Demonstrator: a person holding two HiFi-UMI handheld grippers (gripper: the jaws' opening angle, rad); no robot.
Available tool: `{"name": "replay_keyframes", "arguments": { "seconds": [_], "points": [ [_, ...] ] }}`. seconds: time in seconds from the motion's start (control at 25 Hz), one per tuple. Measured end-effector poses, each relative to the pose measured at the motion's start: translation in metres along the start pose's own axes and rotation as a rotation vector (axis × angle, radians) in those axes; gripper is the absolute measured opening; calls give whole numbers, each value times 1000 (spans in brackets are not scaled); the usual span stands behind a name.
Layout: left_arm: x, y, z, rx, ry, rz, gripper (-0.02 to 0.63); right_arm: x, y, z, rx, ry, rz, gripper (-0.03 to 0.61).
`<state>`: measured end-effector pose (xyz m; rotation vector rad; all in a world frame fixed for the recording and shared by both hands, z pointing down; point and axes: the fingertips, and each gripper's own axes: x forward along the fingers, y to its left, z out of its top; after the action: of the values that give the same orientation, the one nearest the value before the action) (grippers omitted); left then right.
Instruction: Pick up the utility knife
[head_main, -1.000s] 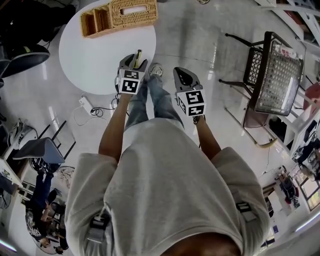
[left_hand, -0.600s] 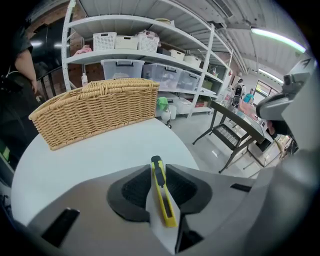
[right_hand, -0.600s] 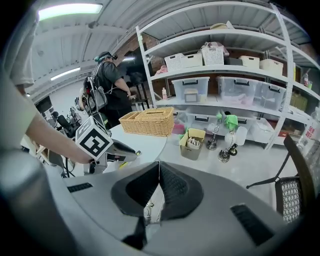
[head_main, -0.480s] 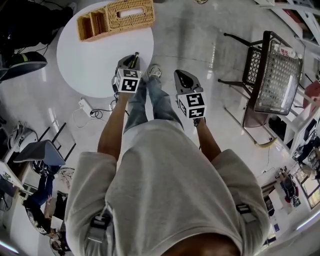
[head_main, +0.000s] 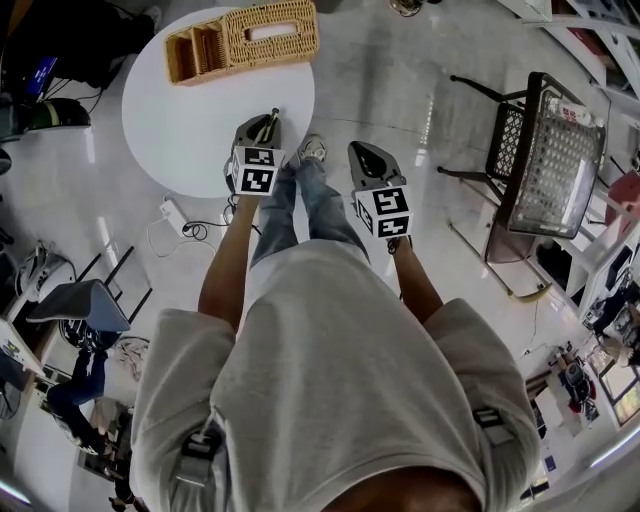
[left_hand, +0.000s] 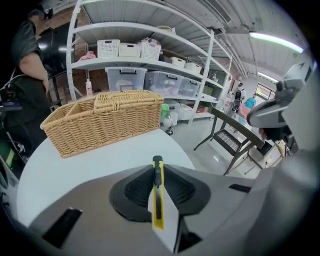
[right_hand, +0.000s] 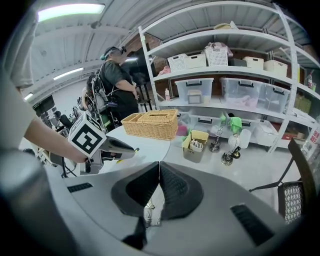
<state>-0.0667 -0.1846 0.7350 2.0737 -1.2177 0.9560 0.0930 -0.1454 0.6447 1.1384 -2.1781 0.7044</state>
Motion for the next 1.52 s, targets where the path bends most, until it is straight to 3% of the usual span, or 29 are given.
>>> {"name": "replay_keyframes", "arguments": {
  "seconds": [0.28, 0.72, 1.52],
  "points": [
    [-46, 3, 33, -8, -137, 2, 73, 8, 9, 14, -17, -21, 19, 32],
    [-113, 12, 58, -39, -261, 24, 72, 11, 21, 47, -36, -80, 26, 32],
    [-160, 61, 181, 37, -492, 88, 74, -19, -8, 184, -81, -379, -100, 31]
  ]
}}
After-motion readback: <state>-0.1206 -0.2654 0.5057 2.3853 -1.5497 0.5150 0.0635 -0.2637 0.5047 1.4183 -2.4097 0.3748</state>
